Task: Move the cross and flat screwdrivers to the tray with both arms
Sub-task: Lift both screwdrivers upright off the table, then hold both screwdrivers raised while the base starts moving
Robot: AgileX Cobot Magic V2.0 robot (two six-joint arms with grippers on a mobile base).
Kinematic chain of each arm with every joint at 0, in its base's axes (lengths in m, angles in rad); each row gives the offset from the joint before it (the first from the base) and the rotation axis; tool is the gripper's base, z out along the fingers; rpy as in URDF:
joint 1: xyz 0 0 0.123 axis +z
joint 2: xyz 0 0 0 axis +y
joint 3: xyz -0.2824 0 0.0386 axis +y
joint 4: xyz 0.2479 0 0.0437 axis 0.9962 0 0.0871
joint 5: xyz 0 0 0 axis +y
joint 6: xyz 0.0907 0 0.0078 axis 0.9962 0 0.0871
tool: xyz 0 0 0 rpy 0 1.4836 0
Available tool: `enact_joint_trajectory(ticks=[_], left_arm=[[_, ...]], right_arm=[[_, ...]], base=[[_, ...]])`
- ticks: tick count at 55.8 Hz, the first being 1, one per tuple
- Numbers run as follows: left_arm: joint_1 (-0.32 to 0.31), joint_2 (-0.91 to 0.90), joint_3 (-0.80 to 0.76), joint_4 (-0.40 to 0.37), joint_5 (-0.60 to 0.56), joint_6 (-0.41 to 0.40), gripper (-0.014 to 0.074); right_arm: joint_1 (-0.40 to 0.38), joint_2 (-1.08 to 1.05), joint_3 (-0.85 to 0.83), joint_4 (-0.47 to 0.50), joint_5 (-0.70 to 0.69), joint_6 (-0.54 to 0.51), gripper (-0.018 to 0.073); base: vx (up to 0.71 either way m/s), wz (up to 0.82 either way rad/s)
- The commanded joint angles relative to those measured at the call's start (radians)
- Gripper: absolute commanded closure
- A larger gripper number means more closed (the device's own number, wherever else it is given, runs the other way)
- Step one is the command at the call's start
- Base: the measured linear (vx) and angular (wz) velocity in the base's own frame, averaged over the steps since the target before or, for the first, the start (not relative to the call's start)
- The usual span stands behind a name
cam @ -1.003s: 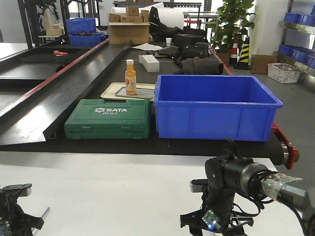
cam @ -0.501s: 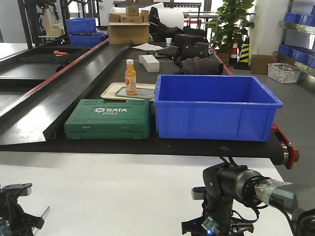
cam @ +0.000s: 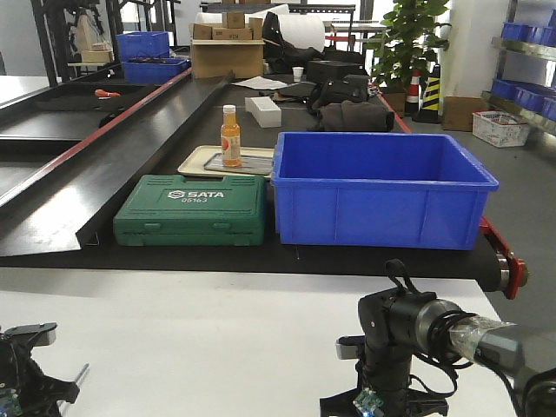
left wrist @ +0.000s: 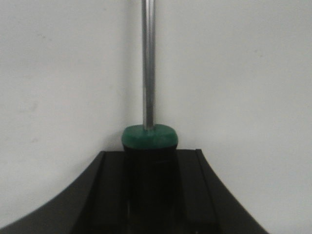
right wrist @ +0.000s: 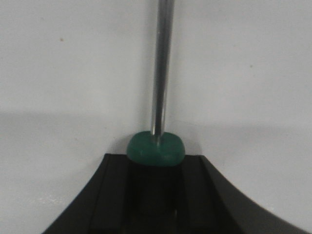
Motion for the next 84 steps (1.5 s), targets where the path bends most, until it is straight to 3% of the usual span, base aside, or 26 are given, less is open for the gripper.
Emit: enact_joint_trajectory(ticks=[1, 17, 25, 44, 52, 70, 76, 84], left_arm=[[-0.003, -0.056, -0.023, -0.061, -0.011, -0.008, 0.0598], [-0.036, -0.115, -0.024, -0.134, -0.046, -0.008, 0.0596], [-0.089, -0.202, -0.024, -0.134, -0.061, -0.011, 0.0596], [-0.215, -0.482, -0.023, -0.136, -0.185, -0.100, 0.0595], [-0.221, -0.608, -0.023, -0.136, -0.247, -0.146, 0.0595], [-0.242, -0.822, -0.023, -0.135, -0.264, -0.143, 0.0595], [-0.265, -0.857, -0.023, -0.134, -0.270, -0.140, 0.0595], [-0.273, -0.865, -0.010, -0.132, -0.265, -0.140, 0.0595]], right_arm=[[-0.002, -0.055, -0.029, -0.002, -0.020, -0.019, 0.0573], [-0.002, -0.164, -0.033, -0.042, -0.154, -0.081, 0.0571], [-0.003, -0.282, -0.032, -0.086, -0.192, -0.080, 0.0571], [-0.003, -0.560, -0.031, -0.087, -0.245, -0.081, 0.0567], [-0.003, -0.647, -0.031, -0.084, -0.267, -0.120, 0.0567], [-0.003, -0.791, -0.027, -0.083, -0.239, -0.124, 0.0567], [-0.003, -0.845, 0.047, -0.081, -0.264, -0.124, 0.0567], [-0.003, -0.961, 0.236, -0.082, -0.432, -0.081, 0.0567]], base=[[0.00, 0.00], [0.00, 0.00], [0.00, 0.00], [0.00, 0.00], [0.00, 0.00], [0.00, 0.00], [0.00, 0.00], [0.00, 0.00]])
